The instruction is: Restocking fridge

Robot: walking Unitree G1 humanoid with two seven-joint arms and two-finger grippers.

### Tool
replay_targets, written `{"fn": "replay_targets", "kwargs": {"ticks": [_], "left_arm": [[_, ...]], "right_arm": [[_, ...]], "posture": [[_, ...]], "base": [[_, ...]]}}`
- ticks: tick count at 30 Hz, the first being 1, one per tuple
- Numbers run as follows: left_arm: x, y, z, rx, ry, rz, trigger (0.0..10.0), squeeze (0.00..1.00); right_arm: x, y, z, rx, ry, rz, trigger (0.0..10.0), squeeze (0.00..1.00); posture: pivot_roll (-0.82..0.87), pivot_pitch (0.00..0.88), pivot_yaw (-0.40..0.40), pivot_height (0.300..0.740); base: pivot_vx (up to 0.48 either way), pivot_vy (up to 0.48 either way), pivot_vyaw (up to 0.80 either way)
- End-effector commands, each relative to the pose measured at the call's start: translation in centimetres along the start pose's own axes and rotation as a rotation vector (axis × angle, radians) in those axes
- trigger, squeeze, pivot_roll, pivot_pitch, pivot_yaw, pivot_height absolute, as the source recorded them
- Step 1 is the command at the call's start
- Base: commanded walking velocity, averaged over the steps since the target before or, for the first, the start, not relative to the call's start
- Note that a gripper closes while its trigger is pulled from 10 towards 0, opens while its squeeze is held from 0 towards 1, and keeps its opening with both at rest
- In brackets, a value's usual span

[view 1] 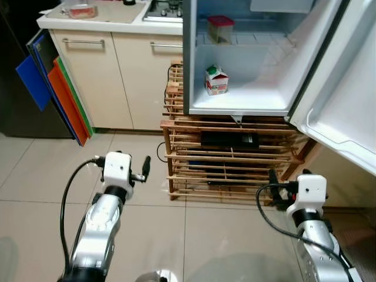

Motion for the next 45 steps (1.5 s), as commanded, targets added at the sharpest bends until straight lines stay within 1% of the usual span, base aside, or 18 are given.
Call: {"fn": "replay_targets", "kwargs": {"ticks": [1,2,4,5,6,7,9,15,20,23,26,28,33,34,35,36,41,45], "left_arm": [[0.5,-0.7,1.6,-0.044,0.029,0.042,10.0,0.0],[0.6,-1.0,2.0,-0.058,0.044,0.059,10.0,0.0],[0.6,-1.7,2.4,-0.06,0.033,0.077,10.0,0.0],[0.6,-1.9,2.5,-0.054,0.023,0.083,10.0,0.0],[0.6,-2.1,2.7,-0.053,0.043,0.087,10.0,0.0],[0.6,-2.1,2.7,-0.053,0.043,0.087,10.0,0.0],[0.6,-2.5,2.6,-0.03,0.047,0.091,10.0,0.0],[1.0,-2.7,2.2,-0.005,0.043,0.092,10.0,0.0],[1.3,-2.6,1.7,0.012,0.053,0.089,10.0,0.0],[1.2,-2.3,1.6,0.014,0.065,0.091,10.0,0.0],[0.9,-2.3,2.1,-0.004,0.051,0.066,10.0,0.0],[1.1,-2.4,2.2,-0.002,0.035,0.065,10.0,0.0],[1.8,-2.6,2.3,-0.008,0.019,0.076,10.0,0.0],[2.0,-2.7,2.5,-0.02,-0.035,0.083,10.0,0.0],[2.1,-2.8,2.5,-0.014,-0.061,0.092,10.0,0.0],[2.0,-2.9,2.4,-0.009,-0.066,0.088,10.0,0.0],[1.6,-3.0,2.7,-0.011,-0.062,0.079,10.0,0.0],[1.0,-3.2,2.5,0.0,-0.018,0.074,10.0,0.0]], "right_arm": [[0.6,-0.3,0.9,-0.034,-0.017,0.02,10.0,0.0],[0.8,-0.4,1.0,-0.039,-0.027,0.024,10.0,0.0],[1.2,-0.5,1.1,-0.042,-0.036,0.03,10.0,0.0],[1.3,-0.6,1.1,-0.043,-0.038,0.033,10.0,0.0],[1.6,-0.7,1.1,-0.043,-0.047,0.039,10.0,0.0],[1.6,-0.7,1.1,-0.043,-0.047,0.039,10.0,0.0],[2.5,-1.0,1.0,-0.038,-0.062,0.059,10.0,0.0],[3.3,-1.4,1.2,-0.043,-0.072,0.07,10.0,0.0],[2.7,-1.2,1.6,-0.063,-0.115,0.011,10.0,0.0],[2.3,-1.1,1.4,-0.057,-0.109,-0.003,10.0,0.0],[1.8,-1.1,1.2,-0.045,-0.114,-0.019,10.0,0.0],[2.1,-1.5,0.9,-0.037,-0.111,-0.007,10.0,0.0],[2.6,-1.9,0.9,-0.038,-0.112,0.005,10.0,0.0],[3.0,-2.2,0.9,-0.036,-0.113,0.015,10.0,0.0],[3.0,-2.2,0.9,-0.035,-0.114,0.018,10.0,0.0],[3.1,-2.3,0.9,-0.034,-0.113,0.019,10.0,0.0],[3.2,-2.5,1.1,-0.036,-0.112,0.028,10.0,0.0],[3.1,-2.6,1.2,-0.035,-0.105,0.037,10.0,0.0]], "posture": [[0.07,0.031,-0.024,0.732],[0.07,0.032,-0.022,0.732],[0.07,0.032,-0.028,0.732],[0.07,0.032,-0.028,0.732],[0.07,0.035,-0.028,0.732],[0.07,0.035,-0.028,0.732],[0.07,0.028,-0.028,0.732],[0.07,0.028,-0.015,0.732],[0.07,0.029,0.006,0.732],[0.07,0.026,0.007,0.732],[0.08,0.024,0.012,0.732],[0.1,0.016,0.018,0.732],[0.11,0.013,0.015,0.732],[0.12,0.008,0.011,0.732],[0.12,0.005,0.006,0.732],[0.12,0.005,0.004,0.732],[0.12,0.005,-0.004,0.732],[0.12,0.009,-0.013,0.732]], "base": [[0.0,0.0,0.0],[0.33,0.0,0.0],[0.48,0.0,0.0],[0.48,0.0,0.0],[0.48,0.0,0.0],[0.48,0.0,0.0],[0.476,0.0,0.0],[0.472,0.0,0.0],[0.472,0.0,0.0],[0.461,0.0,0.0],[0.458,0.0,0.0],[0.458,0.0,0.0],[0.464,0.0,0.0],[0.458,0.0,0.0],[0.0,0.0,0.0],[0.0,0.0,0.0],[0.0,0.0,0.0],[0.0,0.36,0.0]]}}
Point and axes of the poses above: a point about 5 cm out from each wrist's last joint towards the gripper, its own y axis pointing back from the gripper into the wrist, its own z axis along the axis of the wrist's last joint, x = y × z, the point moved 3 cm from there along -y, pointing out of the wrist towards the gripper, and after that the axes turned 9 degrees about -y, right-handed, at the moved point
